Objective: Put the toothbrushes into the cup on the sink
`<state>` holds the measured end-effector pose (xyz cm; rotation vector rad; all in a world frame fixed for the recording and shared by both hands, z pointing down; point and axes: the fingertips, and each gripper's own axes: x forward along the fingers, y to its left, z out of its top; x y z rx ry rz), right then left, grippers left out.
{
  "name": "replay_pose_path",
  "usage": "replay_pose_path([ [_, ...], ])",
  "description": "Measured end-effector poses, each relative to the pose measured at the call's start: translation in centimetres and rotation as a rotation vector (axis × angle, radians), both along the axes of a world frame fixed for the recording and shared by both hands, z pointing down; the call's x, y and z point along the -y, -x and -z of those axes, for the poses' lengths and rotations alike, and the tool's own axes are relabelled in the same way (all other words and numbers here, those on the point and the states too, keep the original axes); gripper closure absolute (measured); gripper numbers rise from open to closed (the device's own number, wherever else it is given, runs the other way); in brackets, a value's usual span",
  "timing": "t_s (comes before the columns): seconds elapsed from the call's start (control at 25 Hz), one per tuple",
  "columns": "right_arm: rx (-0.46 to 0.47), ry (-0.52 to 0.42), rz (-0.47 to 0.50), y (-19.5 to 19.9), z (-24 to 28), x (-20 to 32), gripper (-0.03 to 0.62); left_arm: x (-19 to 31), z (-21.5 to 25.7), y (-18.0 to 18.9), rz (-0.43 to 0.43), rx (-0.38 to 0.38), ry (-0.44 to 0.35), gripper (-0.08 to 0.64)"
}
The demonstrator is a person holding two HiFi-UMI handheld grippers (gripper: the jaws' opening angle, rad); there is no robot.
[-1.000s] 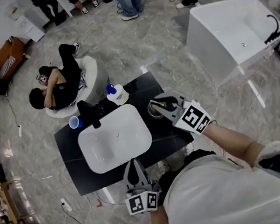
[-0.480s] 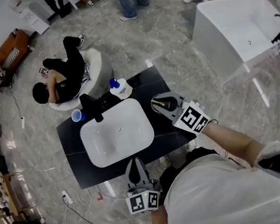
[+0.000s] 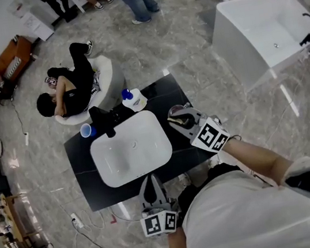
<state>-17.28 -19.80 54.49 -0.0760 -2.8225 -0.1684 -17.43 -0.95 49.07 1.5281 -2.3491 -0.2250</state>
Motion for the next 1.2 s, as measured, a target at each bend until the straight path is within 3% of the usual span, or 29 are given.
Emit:
replay_pose_path([
  [0.32, -0.036, 0.057, -0.008, -0.2, -1.2, 0.1, 0.531, -0.1, 0.0, 0.4, 0.005, -0.006, -0.013, 0.557],
  [0.68, -0.087, 0.045, 0.021, 0.3, -2.6, -0.6, 0.531, -0.3, 0.1, 1.0, 0.020, -0.011, -0.025, 0.557],
  [1.2, -0.088, 0.064, 0.054, 1.3, -2.7, -1.1, 0.531, -0.3, -0.1, 2.0, 0.023, -0.024, -0.037, 0.557],
])
